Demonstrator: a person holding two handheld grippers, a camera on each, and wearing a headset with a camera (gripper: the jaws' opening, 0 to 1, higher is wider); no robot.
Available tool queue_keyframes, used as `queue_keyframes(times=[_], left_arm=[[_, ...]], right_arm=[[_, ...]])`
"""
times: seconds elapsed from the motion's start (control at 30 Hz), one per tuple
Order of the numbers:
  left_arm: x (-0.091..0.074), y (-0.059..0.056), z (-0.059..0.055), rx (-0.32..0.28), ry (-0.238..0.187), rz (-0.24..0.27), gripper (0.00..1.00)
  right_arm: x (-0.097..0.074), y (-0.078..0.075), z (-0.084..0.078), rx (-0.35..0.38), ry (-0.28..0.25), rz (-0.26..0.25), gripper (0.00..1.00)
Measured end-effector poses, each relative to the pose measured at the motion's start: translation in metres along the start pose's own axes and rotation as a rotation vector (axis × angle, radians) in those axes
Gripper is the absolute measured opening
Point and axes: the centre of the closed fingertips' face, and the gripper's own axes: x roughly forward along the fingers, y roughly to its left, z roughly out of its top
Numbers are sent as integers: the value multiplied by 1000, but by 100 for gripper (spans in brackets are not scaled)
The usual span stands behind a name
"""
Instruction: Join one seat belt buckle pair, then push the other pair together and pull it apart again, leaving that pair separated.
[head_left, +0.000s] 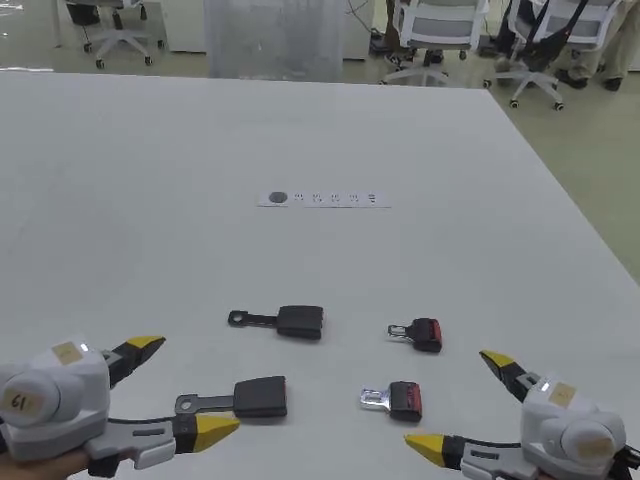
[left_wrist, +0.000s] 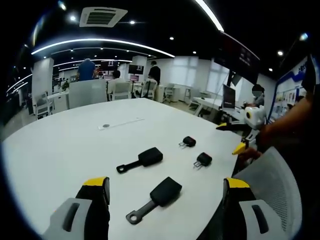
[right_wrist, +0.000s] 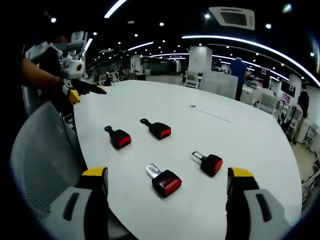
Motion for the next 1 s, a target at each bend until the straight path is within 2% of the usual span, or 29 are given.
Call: queue_keyframes(times=[0.57, 1.0], left_arm=[[3, -5, -3, 9, 12, -9, 96], [5, -3, 1, 10, 7, -3, 96]], right_arm=[[-4, 0, -4, 1, 5, 5, 100], [-1, 0, -4, 5, 3, 10, 100]])
